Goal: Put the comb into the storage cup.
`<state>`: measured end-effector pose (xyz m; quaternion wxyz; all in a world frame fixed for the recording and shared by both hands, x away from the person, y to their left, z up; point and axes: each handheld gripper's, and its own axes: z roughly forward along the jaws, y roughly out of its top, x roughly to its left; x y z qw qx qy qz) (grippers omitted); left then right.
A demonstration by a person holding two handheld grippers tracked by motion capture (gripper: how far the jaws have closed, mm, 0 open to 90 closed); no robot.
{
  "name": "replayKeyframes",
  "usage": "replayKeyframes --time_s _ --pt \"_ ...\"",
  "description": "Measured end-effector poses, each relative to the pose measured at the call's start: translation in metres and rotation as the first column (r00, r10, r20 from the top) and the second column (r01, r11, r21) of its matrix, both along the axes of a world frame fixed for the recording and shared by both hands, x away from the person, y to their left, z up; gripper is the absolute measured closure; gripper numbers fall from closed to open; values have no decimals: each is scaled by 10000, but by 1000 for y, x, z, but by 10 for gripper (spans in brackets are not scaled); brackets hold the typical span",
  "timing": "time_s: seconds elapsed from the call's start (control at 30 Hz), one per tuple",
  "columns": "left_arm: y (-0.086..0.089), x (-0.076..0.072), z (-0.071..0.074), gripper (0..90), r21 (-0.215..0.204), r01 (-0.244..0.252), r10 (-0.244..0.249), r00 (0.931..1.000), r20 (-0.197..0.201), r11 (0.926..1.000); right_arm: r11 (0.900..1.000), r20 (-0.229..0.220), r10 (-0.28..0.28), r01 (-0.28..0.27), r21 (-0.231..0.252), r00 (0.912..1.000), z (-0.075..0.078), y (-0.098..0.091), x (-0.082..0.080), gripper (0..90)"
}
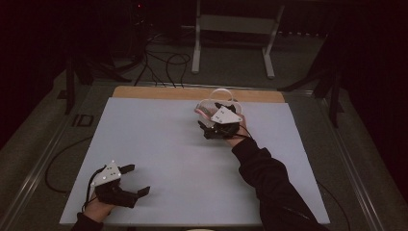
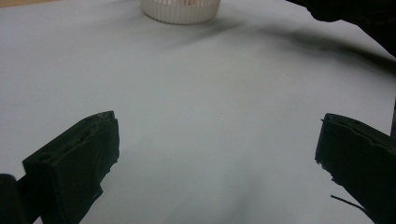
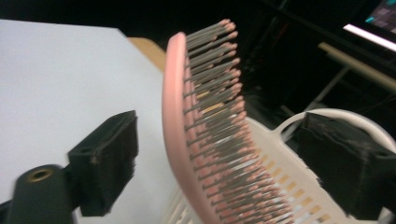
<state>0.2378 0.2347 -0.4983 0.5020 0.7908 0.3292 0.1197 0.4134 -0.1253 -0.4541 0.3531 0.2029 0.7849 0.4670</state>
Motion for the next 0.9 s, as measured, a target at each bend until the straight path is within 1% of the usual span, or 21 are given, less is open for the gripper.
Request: replayKeyframes --time_s 0.07,0.17,0.2,0.4,0.43,0.5,0.57,0.73,0.8,0.83,0.9 --pt "0 0 0 1 -8 1 -1 10000 17 10000 9998 -165 181 -181 22 9997 1 -1 0 80" --pt "0 0 0 2 -5 -6 6 10000 16 10000 9997 -262 223 -222 35 9994 2 -1 -1 78" --pt "0 0 0 2 -5 -13 13 10000 10 10000 9998 -173 176 -176 4 9997 2 -1 -1 78" --pt "0 0 0 2 6 -14 14 10000 9 10000 9996 -435 188 -180 197 9989 4 -4 0 78" --pt "0 1 0 1 -3 -21 21 10000 7 10000 9996 -514 217 -207 184 9984 5 -4 1 78" --pt "0 1 0 1 1 -22 22 10000 3 10000 9991 -733 237 -210 372 9970 6 -5 1 78" --pt "0 1 0 2 5 -24 24 10000 7 10000 9992 -839 245 -217 336 9962 7 -5 1 79" --pt "0 1 0 2 -12 -22 22 10000 19 10000 9989 -1335 248 -193 422 9907 10 -6 3 79" --pt "0 1 0 1 -16 -20 20 10000 17 10000 9988 -1407 241 -180 448 9898 10 -7 3 79" --pt "0 1 0 1 12 -10 10 10000 40 10000 9989 -1574 178 -109 446 9874 11 -7 4 79" --pt "-1 0 0 1 -3 -4 4 10000 48 10000 9989 -1678 189 -115 451 9856 12 -8 3 79"
